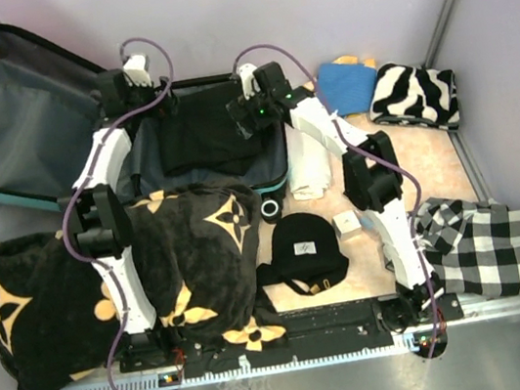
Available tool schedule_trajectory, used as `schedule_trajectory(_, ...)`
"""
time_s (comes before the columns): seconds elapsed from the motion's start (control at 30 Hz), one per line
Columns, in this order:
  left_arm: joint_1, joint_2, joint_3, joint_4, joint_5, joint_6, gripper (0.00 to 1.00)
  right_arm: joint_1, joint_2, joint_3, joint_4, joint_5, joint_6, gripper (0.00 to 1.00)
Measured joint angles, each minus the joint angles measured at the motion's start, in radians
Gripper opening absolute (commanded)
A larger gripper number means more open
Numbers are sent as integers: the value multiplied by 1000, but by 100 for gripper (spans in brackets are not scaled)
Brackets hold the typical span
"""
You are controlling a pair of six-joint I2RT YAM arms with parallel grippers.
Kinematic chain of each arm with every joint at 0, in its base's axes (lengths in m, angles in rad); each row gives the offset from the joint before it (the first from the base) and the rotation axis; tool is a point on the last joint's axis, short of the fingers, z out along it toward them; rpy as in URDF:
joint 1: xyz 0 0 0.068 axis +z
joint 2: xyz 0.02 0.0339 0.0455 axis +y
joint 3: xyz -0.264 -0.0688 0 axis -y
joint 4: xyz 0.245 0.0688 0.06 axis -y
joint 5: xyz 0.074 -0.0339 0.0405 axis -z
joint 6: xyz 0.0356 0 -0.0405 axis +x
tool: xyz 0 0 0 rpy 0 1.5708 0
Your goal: Pack the luggage
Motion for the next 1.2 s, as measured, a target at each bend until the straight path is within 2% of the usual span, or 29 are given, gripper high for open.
schedule_trajectory(0.23,2,-224,-40,-88,98,20,100,-47,-224,-18,-156,-139,-40,99)
schedule_trajectory(0.43,2,-353,-165,-153,258,97,100,-201,-373,-42,-306,-293,-91,99)
schedule_trajectory(0.53,-6,-382,-240,-188,336,136,100,-289,-455,-161,-367,-336,-121,99)
schedule_trajectory(0.67,-39,-395,-314,-228,373,186,100,-383,-555,-345,-430,-335,-132,98)
schedule_trajectory(0.9,-123,-396,-394,-244,377,199,100,-467,-635,-604,-355,-328,-6,93)
schedule_trajectory(1.2,-111,-415,-394,-264,345,203,100,-468,-525,-689,-148,-364,156,81)
